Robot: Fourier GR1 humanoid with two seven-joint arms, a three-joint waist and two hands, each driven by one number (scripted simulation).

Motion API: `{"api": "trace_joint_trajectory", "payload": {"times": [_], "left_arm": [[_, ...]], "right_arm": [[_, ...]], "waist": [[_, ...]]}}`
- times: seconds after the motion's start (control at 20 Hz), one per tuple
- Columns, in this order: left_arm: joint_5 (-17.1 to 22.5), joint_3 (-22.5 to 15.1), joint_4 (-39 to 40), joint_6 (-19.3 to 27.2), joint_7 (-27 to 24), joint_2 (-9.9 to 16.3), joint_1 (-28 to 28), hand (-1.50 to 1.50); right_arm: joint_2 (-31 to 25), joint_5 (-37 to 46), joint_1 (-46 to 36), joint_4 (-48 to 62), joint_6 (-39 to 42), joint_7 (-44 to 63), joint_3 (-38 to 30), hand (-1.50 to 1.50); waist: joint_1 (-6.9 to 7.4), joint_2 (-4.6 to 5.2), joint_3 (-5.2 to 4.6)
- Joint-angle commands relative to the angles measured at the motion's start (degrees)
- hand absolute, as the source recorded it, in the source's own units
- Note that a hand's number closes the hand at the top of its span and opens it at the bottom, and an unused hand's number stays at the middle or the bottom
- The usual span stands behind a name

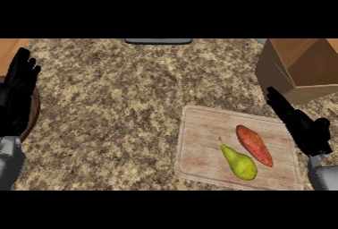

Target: Pick the pear from the cutting board and place it in the cardboard box

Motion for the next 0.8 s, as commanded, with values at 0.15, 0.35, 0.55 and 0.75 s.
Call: {"api": "trace_joint_trajectory", "payload": {"times": [0.15,0.35,0.55,0.75], "left_arm": [[6.16,-0.59,1.79,-5.89,-1.30,-3.35,4.46,0.00],[12.31,-0.48,0.80,-10.74,1.87,-4.16,7.61,0.00],[13.18,1.13,0.98,-12.59,0.13,-3.71,11.43,0.00],[13.86,2.90,2.94,-14.89,-0.77,-2.59,10.14,0.00]], "right_arm": [[-0.46,-8.42,-8.94,-1.20,16.38,6.77,5.04,-1.50],[-2.61,-2.13,-14.80,1.42,10.01,-2.54,-1.76,-1.50],[-0.41,-5.71,-11.45,-1.19,18.59,-14.42,-0.53,-1.50],[-7.46,-7.71,-16.56,-5.09,27.87,-12.99,-1.77,-1.50]], "waist": [[2.81,0.34,1.26],[2.50,0.21,1.44],[1.36,-0.01,1.46],[0.71,-0.09,1.37]]}}
